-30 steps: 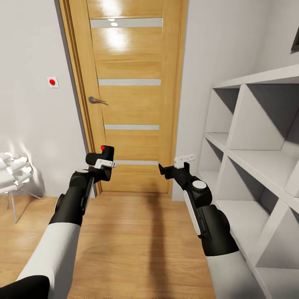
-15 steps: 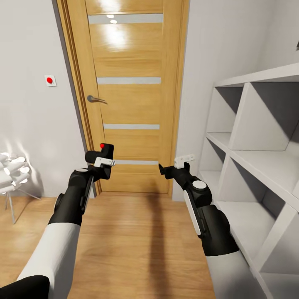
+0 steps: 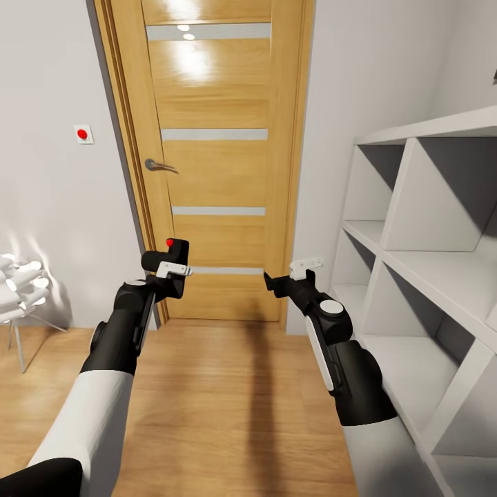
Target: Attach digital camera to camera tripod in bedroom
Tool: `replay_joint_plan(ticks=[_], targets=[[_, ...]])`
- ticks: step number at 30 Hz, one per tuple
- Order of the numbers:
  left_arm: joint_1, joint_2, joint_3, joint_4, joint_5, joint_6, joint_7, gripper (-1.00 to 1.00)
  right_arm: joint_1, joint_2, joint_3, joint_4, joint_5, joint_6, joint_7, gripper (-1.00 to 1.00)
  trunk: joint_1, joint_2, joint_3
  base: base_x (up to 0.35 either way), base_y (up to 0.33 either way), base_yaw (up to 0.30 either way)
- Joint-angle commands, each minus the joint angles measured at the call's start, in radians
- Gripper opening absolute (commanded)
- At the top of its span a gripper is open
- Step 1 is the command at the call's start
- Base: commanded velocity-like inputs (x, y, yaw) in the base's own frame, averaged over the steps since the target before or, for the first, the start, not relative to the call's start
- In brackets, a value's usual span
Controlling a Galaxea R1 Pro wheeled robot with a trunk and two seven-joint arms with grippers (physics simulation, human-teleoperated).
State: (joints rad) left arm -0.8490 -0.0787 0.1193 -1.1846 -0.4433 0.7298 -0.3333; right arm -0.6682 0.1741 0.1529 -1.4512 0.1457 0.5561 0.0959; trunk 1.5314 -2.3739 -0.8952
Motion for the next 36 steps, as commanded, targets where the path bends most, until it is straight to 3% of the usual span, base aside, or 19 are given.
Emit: replay_joint_plan(ticks=[1, 36], targets=[[-0.001, -0.001, 0.003, -0.001, -0.012, 0.002, -0.012, -1.0, -0.001, 0.0, -0.001, -0.001, 0.011, 0.005, 0.008, 1.0, -0.004, 0.007, 0.002, 0.0, 0.0, 0.0], [-0.001, -0.001, 0.003, 0.004, -0.013, 0.002, -0.012, -1.0, -0.001, 0.0, 0.001, -0.003, 0.008, 0.005, 0.008, 1.0, -0.138, 0.252, 0.112, 0.0, 0.0, 0.0]])
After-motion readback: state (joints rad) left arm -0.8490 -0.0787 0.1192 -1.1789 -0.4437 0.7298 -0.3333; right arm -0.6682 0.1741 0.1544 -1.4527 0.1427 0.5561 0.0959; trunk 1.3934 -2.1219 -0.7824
